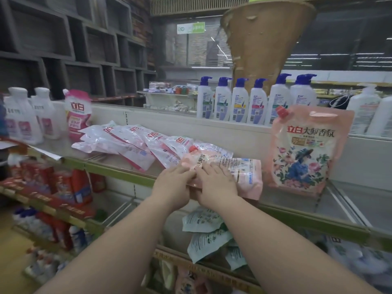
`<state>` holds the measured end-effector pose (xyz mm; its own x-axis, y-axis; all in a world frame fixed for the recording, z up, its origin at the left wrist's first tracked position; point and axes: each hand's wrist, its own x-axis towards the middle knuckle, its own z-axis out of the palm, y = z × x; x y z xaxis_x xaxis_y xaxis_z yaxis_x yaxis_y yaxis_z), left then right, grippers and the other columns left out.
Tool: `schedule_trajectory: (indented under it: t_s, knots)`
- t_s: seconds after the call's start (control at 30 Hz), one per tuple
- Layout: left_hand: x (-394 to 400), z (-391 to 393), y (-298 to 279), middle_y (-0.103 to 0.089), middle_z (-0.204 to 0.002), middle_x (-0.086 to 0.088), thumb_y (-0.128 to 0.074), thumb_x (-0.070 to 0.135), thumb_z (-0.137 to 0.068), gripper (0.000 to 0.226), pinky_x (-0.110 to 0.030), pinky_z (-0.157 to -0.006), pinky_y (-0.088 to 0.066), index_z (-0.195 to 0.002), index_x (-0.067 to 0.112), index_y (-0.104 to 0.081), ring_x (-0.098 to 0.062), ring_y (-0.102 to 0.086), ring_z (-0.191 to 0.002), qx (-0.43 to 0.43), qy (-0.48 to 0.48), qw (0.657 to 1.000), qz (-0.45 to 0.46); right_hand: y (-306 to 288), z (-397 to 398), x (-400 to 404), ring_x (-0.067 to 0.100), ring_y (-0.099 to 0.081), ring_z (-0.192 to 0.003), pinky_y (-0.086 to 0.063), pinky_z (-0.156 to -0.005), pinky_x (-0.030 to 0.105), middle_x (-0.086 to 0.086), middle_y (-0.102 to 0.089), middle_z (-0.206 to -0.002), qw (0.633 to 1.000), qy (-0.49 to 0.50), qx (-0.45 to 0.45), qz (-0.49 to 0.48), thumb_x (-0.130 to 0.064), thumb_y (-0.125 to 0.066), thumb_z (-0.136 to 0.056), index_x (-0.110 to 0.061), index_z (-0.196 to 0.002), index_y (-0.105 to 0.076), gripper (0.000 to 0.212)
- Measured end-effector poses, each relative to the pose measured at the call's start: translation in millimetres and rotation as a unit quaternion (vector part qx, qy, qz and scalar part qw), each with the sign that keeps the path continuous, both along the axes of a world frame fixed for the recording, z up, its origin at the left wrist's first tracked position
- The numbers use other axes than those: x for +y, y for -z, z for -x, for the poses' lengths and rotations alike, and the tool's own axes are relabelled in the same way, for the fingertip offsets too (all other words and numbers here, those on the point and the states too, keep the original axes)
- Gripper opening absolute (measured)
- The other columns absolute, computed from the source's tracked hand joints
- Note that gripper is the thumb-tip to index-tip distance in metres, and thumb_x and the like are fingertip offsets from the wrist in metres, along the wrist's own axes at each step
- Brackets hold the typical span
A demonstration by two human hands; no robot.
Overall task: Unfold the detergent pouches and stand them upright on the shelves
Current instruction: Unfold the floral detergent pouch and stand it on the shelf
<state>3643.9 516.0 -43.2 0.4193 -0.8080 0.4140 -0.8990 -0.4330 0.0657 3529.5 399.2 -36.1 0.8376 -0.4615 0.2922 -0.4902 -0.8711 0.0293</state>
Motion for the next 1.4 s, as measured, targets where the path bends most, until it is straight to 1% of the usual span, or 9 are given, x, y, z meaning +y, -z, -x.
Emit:
schedule_trajectory:
  t_s: [0.13,0.4,0.47,0.53,0.67,0.83,1.03,1.2,1.4]
  knots:
    - [-3,-9,8,-0.072,-0.113,0.015,-0.061,0.02,-0.085,0.036,-0.036,-0.1,-0.044,-0.115,0.035,-0.072,-0.022,-0.064,-0.113,-0.077,0.011,0.996,0.037,3,0,-4,0.024,-0.013,-0.162,-0.008,-0.13,0.044,-0.002,-0.024,-0.173,1.0,-0.016,-0.003,0.024,-0.037,-0.043,-0.105,-0.028,-0.161,-0.03,0.058]
    - [5,-13,-15,-0.077,-0.116,0.014,-0.055,0.035,-0.089,0.032,-0.045,-0.097,-0.051,-0.111,0.041,-0.078,-0.025,-0.07,-0.111,-0.113,0.055,0.989,0.076,1,4,-14,0.025,-0.025,-0.158,-0.015,-0.128,0.042,-0.001,-0.034,-0.169,0.998,-0.049,-0.03,0.037,-0.034,-0.033,-0.11,-0.023,-0.156,-0.039,0.048]
    - [3,-7,-23,-0.074,-0.125,0.012,-0.046,0.046,-0.093,0.039,-0.047,-0.1,-0.049,-0.114,0.041,-0.078,-0.026,-0.066,-0.12,-0.086,0.051,0.99,0.1,-2,6,-15,0.025,-0.038,-0.151,-0.025,-0.124,0.043,-0.001,-0.048,-0.161,0.996,-0.047,-0.061,0.036,-0.041,-0.025,-0.107,-0.022,-0.148,-0.05,0.052]
    - [-1,-3,-30,-0.065,-0.14,0.011,-0.05,0.052,-0.095,0.039,-0.047,-0.108,-0.043,-0.125,0.042,-0.072,-0.025,-0.057,-0.133,-0.047,0.039,0.99,0.126,-7,11,-18,0.026,-0.054,-0.139,-0.038,-0.114,0.043,0.0,-0.063,-0.145,0.992,-0.048,-0.108,0.035,-0.043,-0.02,-0.1,-0.021,-0.136,-0.06,0.058]
    - [-13,7,-40,-0.048,-0.158,0.008,-0.069,0.045,-0.097,0.051,-0.046,-0.114,-0.038,-0.146,0.037,-0.056,-0.021,-0.046,-0.143,0.01,0.046,0.978,0.203,-20,24,-28,0.026,-0.057,-0.128,-0.039,-0.106,0.041,-0.002,-0.066,-0.135,0.989,-0.051,-0.141,-0.004,-0.029,-0.043,-0.107,-0.026,-0.132,-0.059,0.03]
    - [-35,21,-47,-0.057,-0.149,-0.001,-0.078,0.034,-0.093,0.047,-0.054,-0.105,-0.049,-0.136,0.028,-0.062,-0.028,-0.057,-0.131,0.015,0.098,0.952,0.291,-33,47,-30,0.03,-0.061,-0.119,-0.041,-0.092,0.042,-0.001,-0.068,-0.131,0.98,-0.049,-0.181,-0.072,-0.036,-0.036,-0.112,-0.028,-0.134,-0.058,0.032]
    - [-55,48,-61,-0.051,-0.15,0.0,-0.075,0.041,-0.094,0.06,-0.04,-0.11,-0.042,-0.145,0.023,-0.05,-0.022,-0.05,-0.137,0.062,0.098,0.916,0.383,-44,70,-39,0.029,-0.065,-0.106,-0.051,-0.087,0.045,-0.002,-0.071,-0.114,0.943,-0.009,-0.284,-0.174,-0.042,-0.031,-0.113,-0.031,-0.125,-0.056,0.03]
    - [-62,60,-65,-0.05,-0.147,0.008,-0.06,0.05,-0.099,0.054,-0.036,-0.112,-0.038,-0.147,0.028,-0.046,-0.012,-0.046,-0.137,0.189,0.083,0.898,0.388,-50,79,-52,0.02,-0.063,-0.084,-0.056,-0.081,0.053,-0.011,-0.063,-0.09,0.909,-0.012,-0.359,-0.213,-0.069,-0.015,-0.104,-0.038,-0.102,-0.048,0.045]
    - [-75,64,-55,-0.051,-0.149,0.008,-0.051,0.051,-0.105,0.049,-0.035,-0.112,-0.038,-0.146,0.025,-0.048,-0.012,-0.045,-0.139,0.292,0.067,0.881,0.366,-56,99,-62,0.022,-0.061,-0.086,-0.056,-0.08,0.049,0.0,-0.062,-0.092,0.851,-0.025,-0.464,-0.246,-0.051,-0.03,-0.112,-0.023,-0.101,-0.054,0.039]
